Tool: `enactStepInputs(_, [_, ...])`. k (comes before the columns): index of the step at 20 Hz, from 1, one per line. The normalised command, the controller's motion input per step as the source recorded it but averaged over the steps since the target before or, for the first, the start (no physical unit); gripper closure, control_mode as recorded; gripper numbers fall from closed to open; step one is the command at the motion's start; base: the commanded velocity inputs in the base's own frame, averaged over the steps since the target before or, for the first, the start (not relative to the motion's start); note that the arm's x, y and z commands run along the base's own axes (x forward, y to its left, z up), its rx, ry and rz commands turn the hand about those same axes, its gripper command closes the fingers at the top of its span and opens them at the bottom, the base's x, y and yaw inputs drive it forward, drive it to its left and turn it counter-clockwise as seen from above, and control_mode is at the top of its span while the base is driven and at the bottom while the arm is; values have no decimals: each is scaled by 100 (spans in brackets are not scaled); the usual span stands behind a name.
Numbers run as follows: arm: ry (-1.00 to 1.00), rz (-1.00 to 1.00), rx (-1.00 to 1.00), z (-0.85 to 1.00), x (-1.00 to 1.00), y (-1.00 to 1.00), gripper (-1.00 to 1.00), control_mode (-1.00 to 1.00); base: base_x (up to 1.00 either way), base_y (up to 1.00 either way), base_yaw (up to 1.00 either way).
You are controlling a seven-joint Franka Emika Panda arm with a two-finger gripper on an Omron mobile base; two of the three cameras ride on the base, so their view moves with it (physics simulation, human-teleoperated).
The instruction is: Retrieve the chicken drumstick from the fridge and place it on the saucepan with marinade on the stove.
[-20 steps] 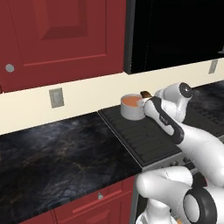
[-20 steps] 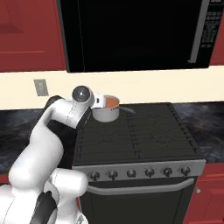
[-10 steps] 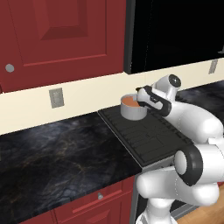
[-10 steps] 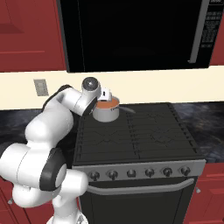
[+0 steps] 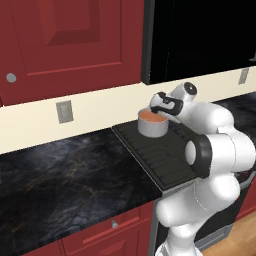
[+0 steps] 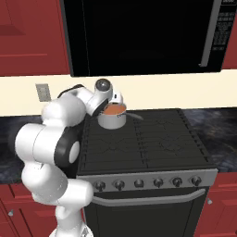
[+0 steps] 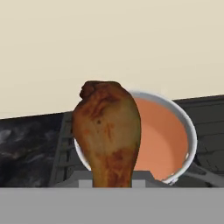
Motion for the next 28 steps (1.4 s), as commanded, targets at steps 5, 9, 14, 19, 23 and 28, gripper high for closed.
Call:
enactStepInputs(5, [3, 0, 0, -18, 50, -12, 100, -100, 0, 0, 0])
enactStepInputs(9, [0, 1, 0, -32, 39, -10, 100, -100, 0, 0, 0])
enactStepInputs(14, [0, 1, 0, -29, 42, -3, 100, -100, 0, 0, 0])
enactStepInputs(19, [0, 0, 0, -25, 46, 0, 100, -100, 0, 0, 0])
enactStepInputs(23, [0, 0, 0, -24, 47, 0, 100, -100, 0, 0, 0])
enactStepInputs(28, [0, 1, 0, -20, 43, -1, 100, -100, 0, 0, 0])
